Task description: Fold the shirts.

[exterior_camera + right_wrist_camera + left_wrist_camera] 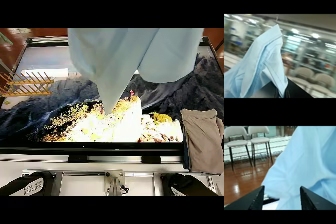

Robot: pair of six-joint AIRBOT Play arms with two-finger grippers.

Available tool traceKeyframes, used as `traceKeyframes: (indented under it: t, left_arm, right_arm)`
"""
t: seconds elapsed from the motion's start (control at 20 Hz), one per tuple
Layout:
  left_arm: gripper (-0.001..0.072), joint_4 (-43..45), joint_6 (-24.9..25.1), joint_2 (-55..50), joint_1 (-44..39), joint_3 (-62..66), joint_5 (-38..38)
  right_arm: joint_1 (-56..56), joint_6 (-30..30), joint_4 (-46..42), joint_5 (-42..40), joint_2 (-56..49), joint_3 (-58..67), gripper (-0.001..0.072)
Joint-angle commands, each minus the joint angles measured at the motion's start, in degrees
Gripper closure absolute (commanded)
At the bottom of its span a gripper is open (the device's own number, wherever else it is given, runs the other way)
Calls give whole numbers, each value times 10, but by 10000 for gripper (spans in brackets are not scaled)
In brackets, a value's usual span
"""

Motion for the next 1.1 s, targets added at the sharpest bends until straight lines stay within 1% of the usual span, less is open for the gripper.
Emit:
traceKeyframes:
  t: [0.0,0.05,0.1,0.15,0.3,0.5,0.8,0.9,1.05]
  left_arm:
    - [169,0,-1,2,-21,0,-1]
    - [169,0,-1,2,-26,0,-1]
    - [169,0,-1,2,-30,0,-1]
    - [169,0,-1,2,-32,0,-1]
    - [170,0,-1,2,-34,0,-1]
    - [170,0,-1,1,-35,0,-1]
    - [171,0,-3,1,-35,0,-10]
    - [171,0,-3,1,-35,0,-25]
    - [171,0,-3,1,-35,0,-38]
  right_arm:
    - [-11,278,-390,74,2,0,655]
    - [-30,320,-419,116,5,0,655]
    - [-57,335,-422,148,10,0,655]
    - [-87,337,-422,170,15,0,654]
    - [-175,337,-424,191,32,0,655]
    - [-289,332,-425,245,50,0,655]
    - [-436,309,-443,252,67,0,654]
    - [-481,317,-441,259,70,0,655]
    - [-529,325,-441,246,70,0,654]
